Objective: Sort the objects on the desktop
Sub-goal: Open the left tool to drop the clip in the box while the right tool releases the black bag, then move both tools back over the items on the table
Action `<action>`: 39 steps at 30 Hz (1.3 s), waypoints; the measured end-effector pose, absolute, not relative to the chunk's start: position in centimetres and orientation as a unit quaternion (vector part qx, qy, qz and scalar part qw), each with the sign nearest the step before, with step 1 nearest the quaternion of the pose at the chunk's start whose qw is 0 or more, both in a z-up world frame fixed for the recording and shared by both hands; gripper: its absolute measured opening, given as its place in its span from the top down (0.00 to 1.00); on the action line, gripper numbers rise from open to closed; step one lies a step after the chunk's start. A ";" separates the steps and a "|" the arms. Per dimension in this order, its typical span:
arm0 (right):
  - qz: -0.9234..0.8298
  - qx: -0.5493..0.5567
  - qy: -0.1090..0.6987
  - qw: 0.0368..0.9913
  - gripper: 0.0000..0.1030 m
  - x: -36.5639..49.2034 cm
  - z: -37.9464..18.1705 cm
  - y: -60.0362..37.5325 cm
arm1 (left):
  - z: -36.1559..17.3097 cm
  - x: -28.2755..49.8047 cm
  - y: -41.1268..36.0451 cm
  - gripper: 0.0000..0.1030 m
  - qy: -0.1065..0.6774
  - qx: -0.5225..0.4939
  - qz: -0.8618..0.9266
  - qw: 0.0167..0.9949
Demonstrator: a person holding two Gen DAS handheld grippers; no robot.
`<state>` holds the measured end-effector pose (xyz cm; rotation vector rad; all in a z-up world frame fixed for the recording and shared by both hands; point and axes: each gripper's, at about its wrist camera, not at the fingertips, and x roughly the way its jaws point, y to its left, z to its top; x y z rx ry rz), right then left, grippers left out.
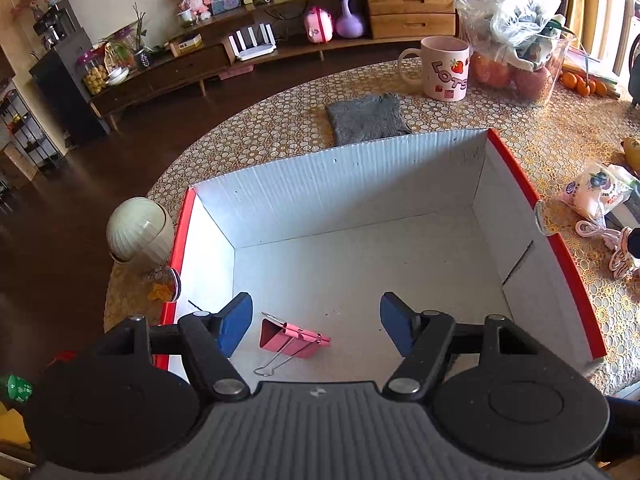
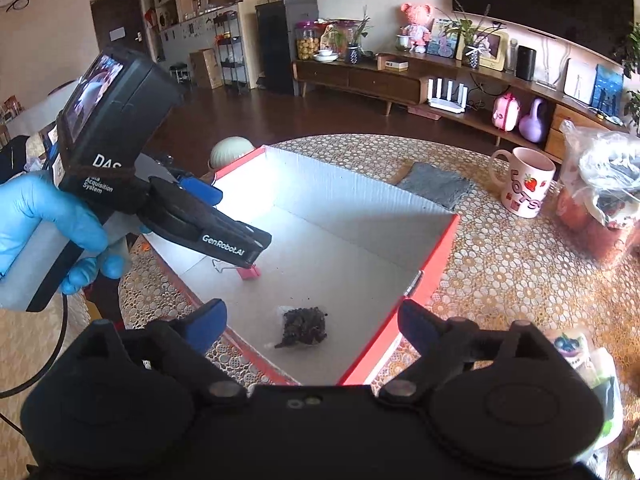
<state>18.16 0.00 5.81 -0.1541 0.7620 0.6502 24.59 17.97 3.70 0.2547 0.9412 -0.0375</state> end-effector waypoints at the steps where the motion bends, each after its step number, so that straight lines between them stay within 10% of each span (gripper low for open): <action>1: 0.309 -0.071 0.363 0.876 0.08 17.9 5.9 -0.3 | 3.8 24.4 17.8 0.32 0.451 0.123 -0.018 0.884; 39: 0.211 -0.069 0.314 0.923 0.01 10.9 4.0 -19.2 | 6.9 14.6 4.7 0.16 0.367 0.078 -0.089 0.923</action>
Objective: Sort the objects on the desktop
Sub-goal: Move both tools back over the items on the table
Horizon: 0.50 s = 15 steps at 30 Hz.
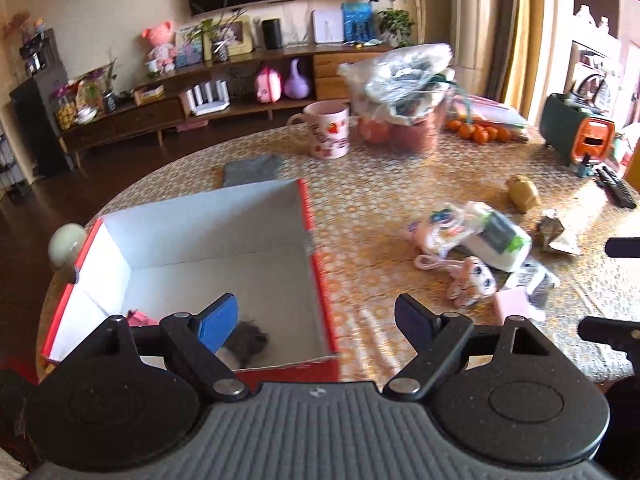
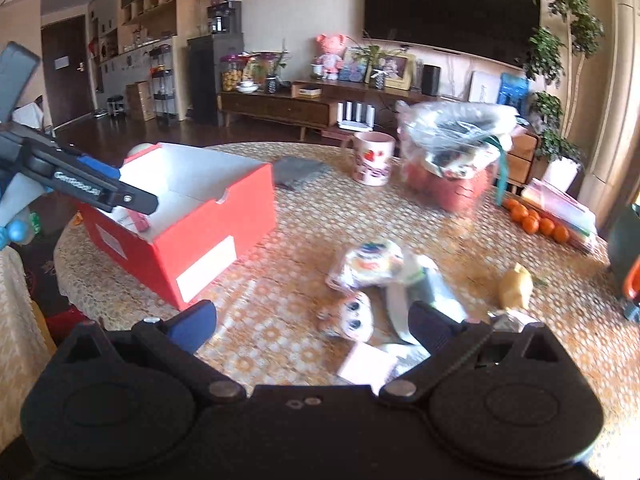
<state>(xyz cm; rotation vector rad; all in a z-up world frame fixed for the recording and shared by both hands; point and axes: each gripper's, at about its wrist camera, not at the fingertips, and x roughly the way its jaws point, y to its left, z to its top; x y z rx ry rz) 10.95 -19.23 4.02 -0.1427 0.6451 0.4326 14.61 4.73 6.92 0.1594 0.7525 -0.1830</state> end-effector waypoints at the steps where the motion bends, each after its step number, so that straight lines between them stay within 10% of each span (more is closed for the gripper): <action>1: 0.208 -0.067 0.318 0.923 0.01 10.9 3.8 -19.8 | 6.9 14.3 4.0 0.12 0.362 0.078 -0.097 0.924; 15: 0.149 -0.057 0.341 0.926 0.03 10.9 0.9 -26.3 | 2.8 14.2 -5.0 0.01 0.356 0.093 -0.156 0.916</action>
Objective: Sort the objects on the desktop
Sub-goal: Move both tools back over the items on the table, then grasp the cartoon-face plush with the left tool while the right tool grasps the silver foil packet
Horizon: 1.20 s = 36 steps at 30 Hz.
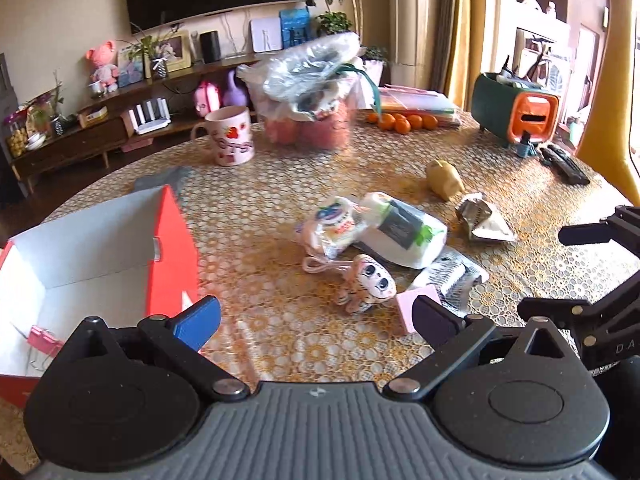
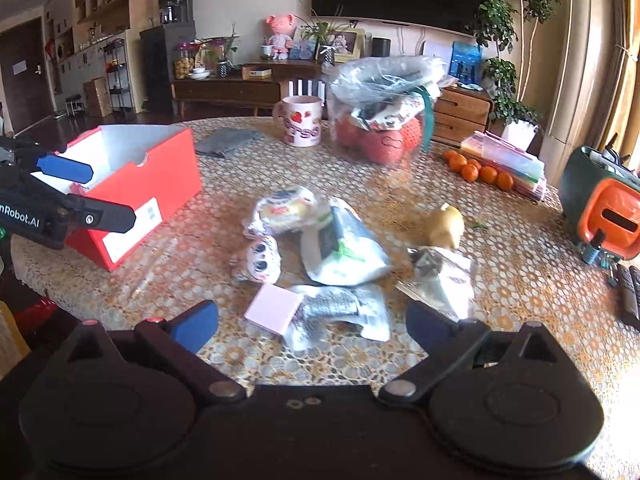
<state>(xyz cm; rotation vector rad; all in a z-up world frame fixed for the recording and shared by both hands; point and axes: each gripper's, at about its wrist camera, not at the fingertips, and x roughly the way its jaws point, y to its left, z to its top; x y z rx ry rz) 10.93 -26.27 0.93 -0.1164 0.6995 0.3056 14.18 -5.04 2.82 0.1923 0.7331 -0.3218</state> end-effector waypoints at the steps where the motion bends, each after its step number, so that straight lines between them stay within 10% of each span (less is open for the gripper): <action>1: 0.146 -0.054 0.343 0.926 0.03 11.1 0.7 -26.7 | 2.4 14.3 -5.4 0.01 0.357 0.096 -0.157 0.916; 36: 0.055 0.010 0.397 0.916 0.15 22.9 -3.7 -34.4 | -4.8 22.5 -11.0 0.01 0.390 0.105 -0.168 0.899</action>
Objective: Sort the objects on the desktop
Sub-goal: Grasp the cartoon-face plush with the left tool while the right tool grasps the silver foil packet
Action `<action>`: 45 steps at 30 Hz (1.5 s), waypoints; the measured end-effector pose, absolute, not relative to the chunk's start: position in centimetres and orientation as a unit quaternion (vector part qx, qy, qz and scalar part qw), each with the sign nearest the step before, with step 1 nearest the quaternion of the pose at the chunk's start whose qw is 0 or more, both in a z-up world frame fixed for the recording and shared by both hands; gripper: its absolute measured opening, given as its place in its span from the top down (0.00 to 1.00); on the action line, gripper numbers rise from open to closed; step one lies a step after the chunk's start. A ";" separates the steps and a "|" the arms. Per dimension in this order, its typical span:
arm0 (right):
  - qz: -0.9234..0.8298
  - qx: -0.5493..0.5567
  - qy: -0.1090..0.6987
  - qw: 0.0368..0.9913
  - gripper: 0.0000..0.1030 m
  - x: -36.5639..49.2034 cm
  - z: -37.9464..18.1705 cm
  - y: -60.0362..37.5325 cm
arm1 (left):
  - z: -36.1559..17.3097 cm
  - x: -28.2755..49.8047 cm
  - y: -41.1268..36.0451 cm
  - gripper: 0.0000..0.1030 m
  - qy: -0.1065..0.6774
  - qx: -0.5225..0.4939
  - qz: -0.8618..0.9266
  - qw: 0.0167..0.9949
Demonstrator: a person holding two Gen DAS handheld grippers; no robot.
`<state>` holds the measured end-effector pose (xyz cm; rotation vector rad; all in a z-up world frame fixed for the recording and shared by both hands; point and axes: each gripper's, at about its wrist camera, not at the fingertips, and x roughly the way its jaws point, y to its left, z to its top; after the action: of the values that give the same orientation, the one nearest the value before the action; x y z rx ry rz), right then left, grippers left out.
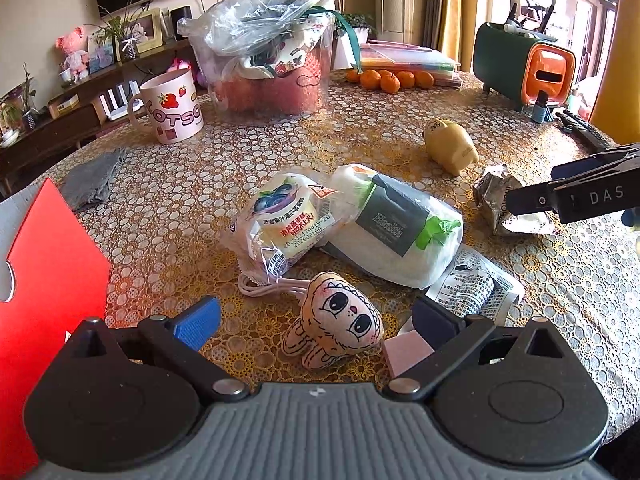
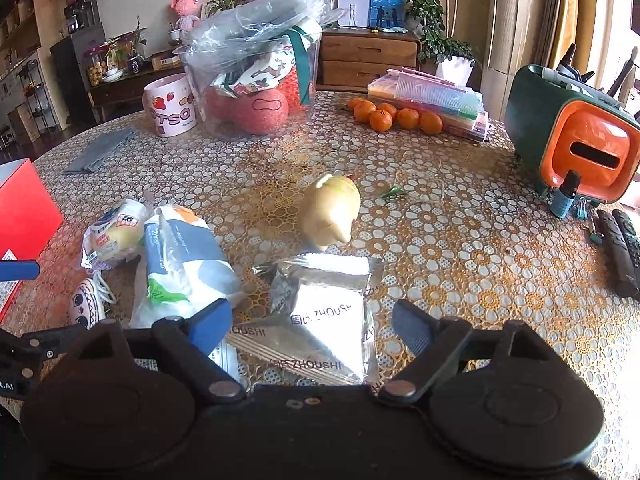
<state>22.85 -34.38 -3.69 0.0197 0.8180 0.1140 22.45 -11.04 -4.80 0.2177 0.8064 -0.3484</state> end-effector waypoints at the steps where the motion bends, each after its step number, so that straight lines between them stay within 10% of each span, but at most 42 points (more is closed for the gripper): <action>1: 0.055 0.011 0.399 0.915 0.15 23.1 -3.8 -34.4 | -4.9 22.6 -11.1 0.01 0.392 0.103 -0.169 0.899; 12: 0.045 0.038 0.420 0.906 0.23 24.9 -5.8 -34.7 | -6.1 23.4 -11.0 0.07 0.410 0.089 -0.167 0.892; 25: 0.043 0.036 0.418 0.907 0.38 24.8 -5.8 -34.6 | -6.7 23.5 -11.3 0.44 0.417 0.089 -0.166 0.889; 45: 0.059 0.011 0.402 0.914 0.52 21.8 -2.8 -33.1 | -3.7 22.1 -10.1 0.49 0.417 0.070 -0.161 0.892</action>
<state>21.80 -33.14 -2.80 0.0220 0.8276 0.1215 22.06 -10.10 -3.66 0.1447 0.8644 -0.3338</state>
